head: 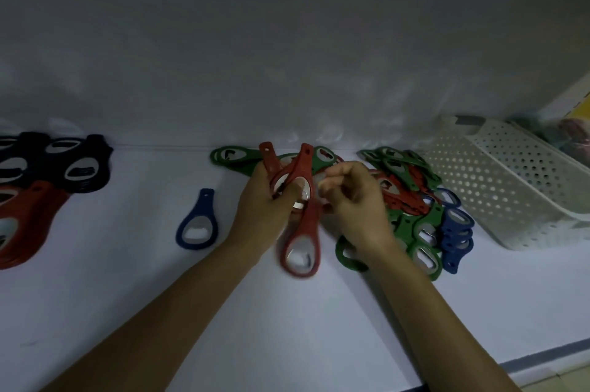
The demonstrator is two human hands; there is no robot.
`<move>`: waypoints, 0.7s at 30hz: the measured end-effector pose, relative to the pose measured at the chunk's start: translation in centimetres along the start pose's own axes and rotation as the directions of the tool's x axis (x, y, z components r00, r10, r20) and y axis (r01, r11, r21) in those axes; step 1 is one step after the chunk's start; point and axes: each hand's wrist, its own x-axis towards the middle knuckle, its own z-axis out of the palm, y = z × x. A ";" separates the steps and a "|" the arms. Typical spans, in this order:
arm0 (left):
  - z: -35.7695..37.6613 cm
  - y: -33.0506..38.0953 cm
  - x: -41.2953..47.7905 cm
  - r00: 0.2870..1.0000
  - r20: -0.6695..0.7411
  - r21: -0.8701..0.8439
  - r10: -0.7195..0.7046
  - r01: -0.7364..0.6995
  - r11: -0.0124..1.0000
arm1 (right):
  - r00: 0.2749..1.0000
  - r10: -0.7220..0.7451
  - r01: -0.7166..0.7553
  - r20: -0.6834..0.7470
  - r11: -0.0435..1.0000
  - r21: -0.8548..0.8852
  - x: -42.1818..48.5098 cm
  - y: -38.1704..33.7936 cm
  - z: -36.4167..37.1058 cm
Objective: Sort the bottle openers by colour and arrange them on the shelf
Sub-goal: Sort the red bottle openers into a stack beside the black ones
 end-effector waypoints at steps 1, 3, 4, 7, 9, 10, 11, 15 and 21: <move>0.1 -0.1 -0.1 0.999 -0.007 0.093 0.033 -0.032 0.995 | 0.999 -0.039 0.041 0.020 0.993 -0.110 -0.4 0.1 0.8; 0.4 -0.4 -0.4 0.995 -0.005 0.242 0.101 -0.097 0.965 | 0.991 -0.125 0.136 0.054 0.934 -0.329 -1.1 0.4 2.1; 0.6 -0.4 -0.5 0.991 -0.006 0.297 0.132 -0.124 0.947 | 0.983 -0.173 0.186 0.069 0.897 -0.402 -1.3 0.5 2.6; 0.8 0.0 -0.5 0.988 -0.015 0.350 0.152 -0.137 0.927 | 0.966 -0.238 0.256 0.100 0.832 -0.493 -1.4 0.3 3.2; 0.8 0.3 -0.6 0.988 -0.010 0.342 0.151 -0.138 0.930 | 0.969 -0.222 0.246 0.110 0.819 -0.519 -1.4 0.0 3.2; 0.7 0.4 -0.7 0.989 -0.006 0.331 0.147 -0.137 0.934 | 0.971 -0.217 0.238 0.103 0.820 -0.520 -1.5 -0.2 2.9; 0.6 0.5 -0.8 0.990 -0.003 0.307 0.143 -0.135 0.942 | 0.973 -0.215 0.229 0.088 0.825 -0.517 -1.5 -0.6 2.5; 0.2 0.9 -1.0 0.995 -0.027 0.173 0.093 -0.087 0.981 | 0.981 -0.111 0.187 0.162 0.774 -0.604 -2.2 -2.6 -0.1; -0.1 0.9 -0.7 1.000 0.017 -0.030 0.021 -0.020 0.999 | 0.927 0.006 0.335 0.376 0.439 -0.834 -8.4 -3.3 0.3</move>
